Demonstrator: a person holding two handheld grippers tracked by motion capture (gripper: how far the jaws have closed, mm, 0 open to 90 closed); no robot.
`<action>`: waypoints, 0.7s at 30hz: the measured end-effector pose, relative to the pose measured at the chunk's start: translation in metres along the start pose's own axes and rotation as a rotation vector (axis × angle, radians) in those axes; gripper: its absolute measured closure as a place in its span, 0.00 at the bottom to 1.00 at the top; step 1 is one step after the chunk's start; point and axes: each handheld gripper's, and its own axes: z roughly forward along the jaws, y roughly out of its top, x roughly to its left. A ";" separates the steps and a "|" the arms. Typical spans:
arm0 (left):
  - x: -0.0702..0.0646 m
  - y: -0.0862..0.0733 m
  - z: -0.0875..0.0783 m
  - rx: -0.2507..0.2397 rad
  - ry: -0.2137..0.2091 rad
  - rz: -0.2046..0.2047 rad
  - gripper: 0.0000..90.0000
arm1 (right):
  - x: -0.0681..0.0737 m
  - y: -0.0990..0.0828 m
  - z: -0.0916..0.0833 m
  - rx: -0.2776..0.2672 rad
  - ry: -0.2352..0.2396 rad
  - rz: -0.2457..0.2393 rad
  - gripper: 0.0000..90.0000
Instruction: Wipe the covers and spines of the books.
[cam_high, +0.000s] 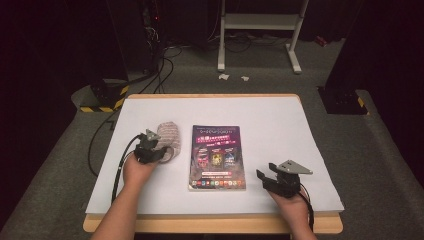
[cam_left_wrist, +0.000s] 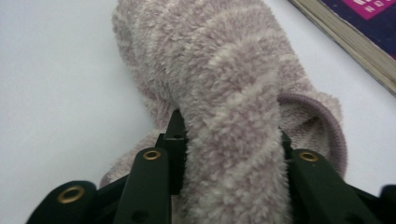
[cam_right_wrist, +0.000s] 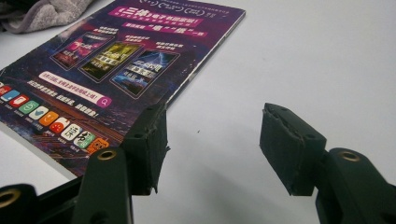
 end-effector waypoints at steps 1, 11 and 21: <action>-0.001 0.000 -0.004 -0.018 -0.014 -0.002 0.72 | 0.000 0.000 0.000 -0.002 -0.001 0.000 0.46; -0.043 0.001 -0.049 -0.182 -0.153 0.044 0.73 | -0.002 -0.001 -0.001 -0.004 0.004 0.017 0.46; -0.097 -0.008 -0.054 -0.170 -0.233 0.142 0.73 | -0.003 -0.002 -0.003 -0.017 -0.012 0.018 0.45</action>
